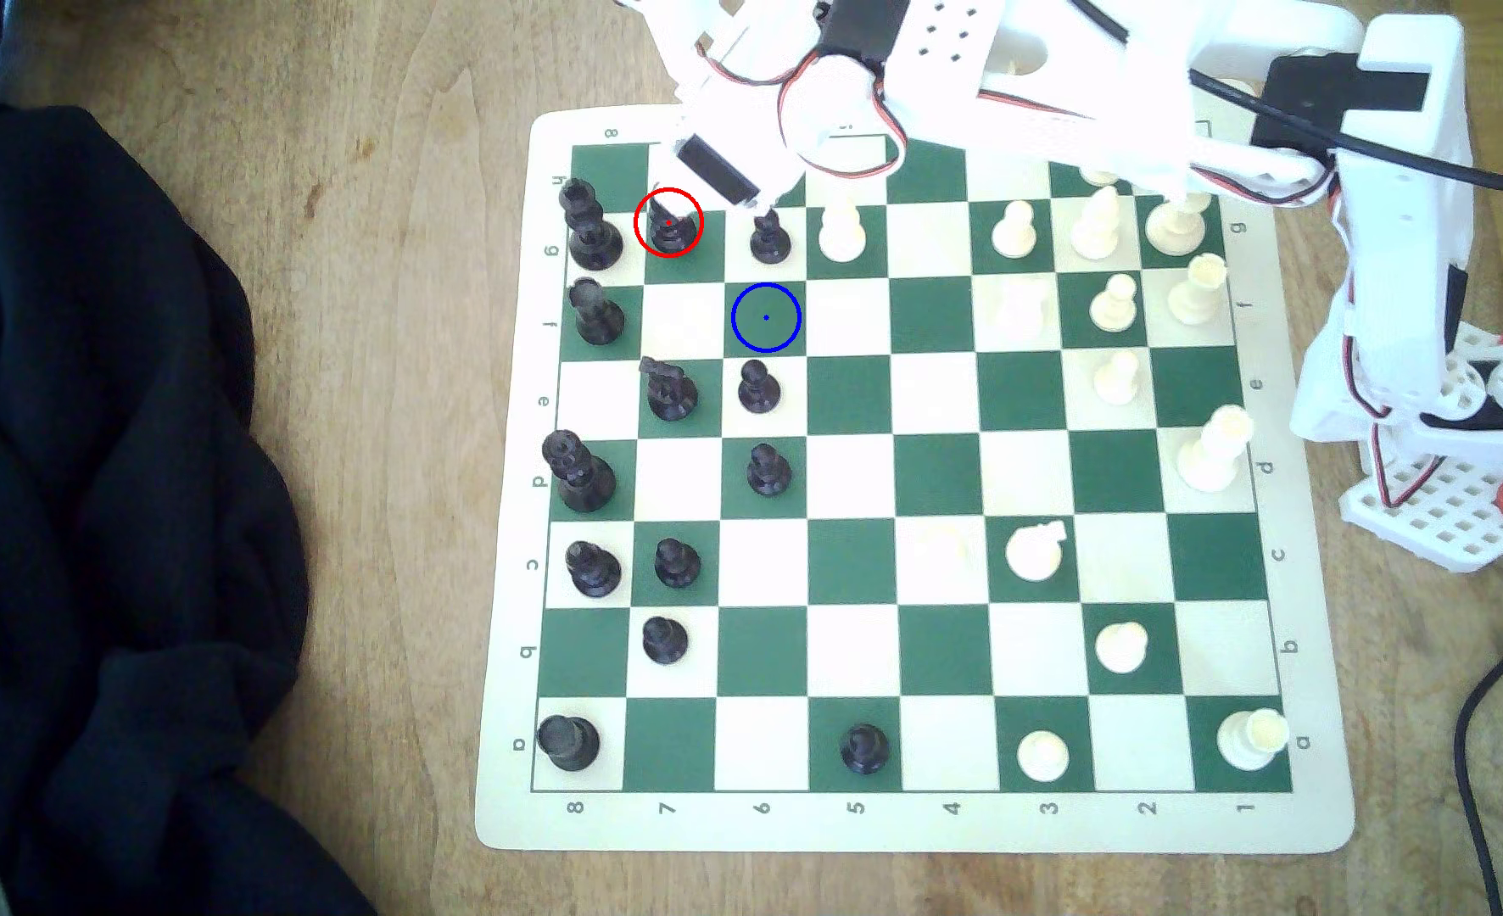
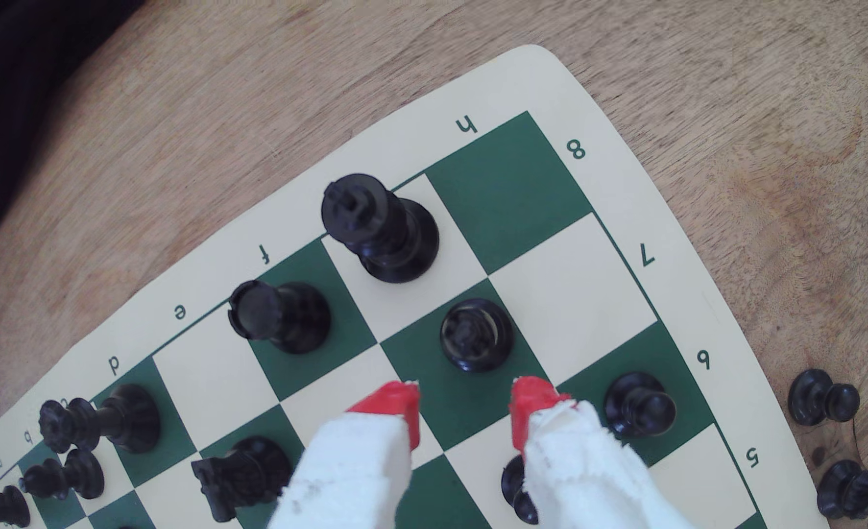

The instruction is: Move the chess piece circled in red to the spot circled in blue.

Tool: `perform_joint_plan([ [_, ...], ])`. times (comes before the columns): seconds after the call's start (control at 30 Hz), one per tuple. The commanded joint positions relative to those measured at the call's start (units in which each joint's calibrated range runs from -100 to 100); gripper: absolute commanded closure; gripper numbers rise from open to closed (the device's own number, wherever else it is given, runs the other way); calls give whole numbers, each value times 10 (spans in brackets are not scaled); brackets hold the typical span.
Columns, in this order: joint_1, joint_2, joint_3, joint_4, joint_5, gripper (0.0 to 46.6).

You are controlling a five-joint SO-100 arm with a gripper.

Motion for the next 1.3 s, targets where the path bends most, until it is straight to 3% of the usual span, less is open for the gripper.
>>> perform_joint_plan([
  [0.0, -2, -5, -71, -14, -3, 362],
  [1.27, 2, 96, -120, -45, 0, 364],
])
